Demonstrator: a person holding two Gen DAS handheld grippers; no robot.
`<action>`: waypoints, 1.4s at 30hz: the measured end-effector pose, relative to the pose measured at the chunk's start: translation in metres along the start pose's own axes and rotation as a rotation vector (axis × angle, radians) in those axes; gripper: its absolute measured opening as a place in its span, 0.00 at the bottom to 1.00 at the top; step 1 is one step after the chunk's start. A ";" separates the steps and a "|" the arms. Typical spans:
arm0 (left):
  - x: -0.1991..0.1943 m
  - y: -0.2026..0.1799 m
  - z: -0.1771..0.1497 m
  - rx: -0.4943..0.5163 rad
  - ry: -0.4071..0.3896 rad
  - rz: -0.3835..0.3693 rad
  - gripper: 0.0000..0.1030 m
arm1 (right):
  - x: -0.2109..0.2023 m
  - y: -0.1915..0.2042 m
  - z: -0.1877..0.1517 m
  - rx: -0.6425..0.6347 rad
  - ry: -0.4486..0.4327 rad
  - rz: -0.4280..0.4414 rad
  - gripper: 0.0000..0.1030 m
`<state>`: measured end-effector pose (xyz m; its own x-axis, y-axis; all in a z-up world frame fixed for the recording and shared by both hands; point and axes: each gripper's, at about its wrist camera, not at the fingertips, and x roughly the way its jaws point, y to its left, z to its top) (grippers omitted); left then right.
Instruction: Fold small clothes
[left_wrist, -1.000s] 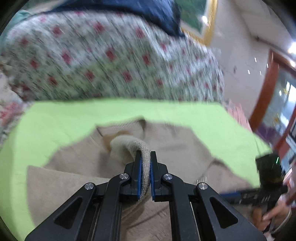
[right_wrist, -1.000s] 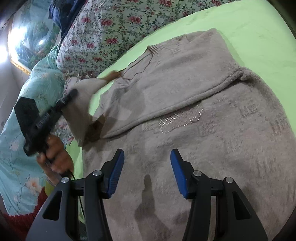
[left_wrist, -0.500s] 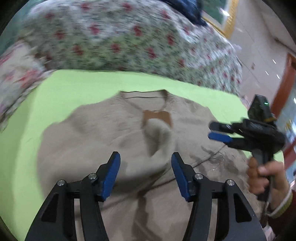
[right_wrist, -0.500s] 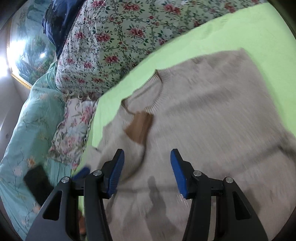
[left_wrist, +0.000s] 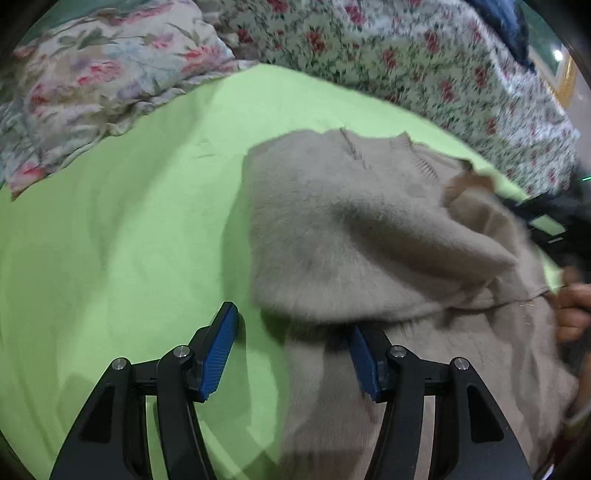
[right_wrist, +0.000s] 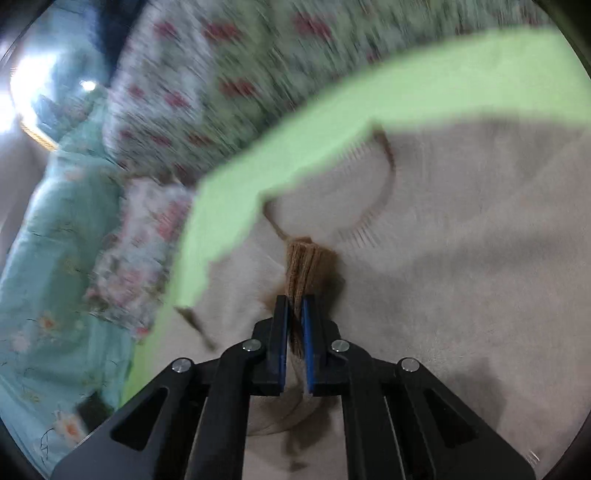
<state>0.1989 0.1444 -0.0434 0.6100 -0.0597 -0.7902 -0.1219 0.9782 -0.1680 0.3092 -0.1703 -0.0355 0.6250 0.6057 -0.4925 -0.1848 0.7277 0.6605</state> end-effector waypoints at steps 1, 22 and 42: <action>0.004 -0.004 0.003 0.007 0.000 0.010 0.57 | -0.021 0.008 0.003 -0.017 -0.055 0.020 0.08; 0.005 0.006 0.009 -0.162 -0.027 0.064 0.43 | -0.112 -0.095 -0.044 0.127 -0.189 -0.164 0.08; 0.006 0.013 0.008 -0.206 -0.033 0.013 0.45 | -0.101 -0.119 -0.052 0.177 -0.092 -0.275 0.15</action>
<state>0.2069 0.1586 -0.0460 0.6326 -0.0373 -0.7736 -0.2851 0.9175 -0.2774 0.2286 -0.3010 -0.0941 0.7005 0.3571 -0.6178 0.1294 0.7878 0.6021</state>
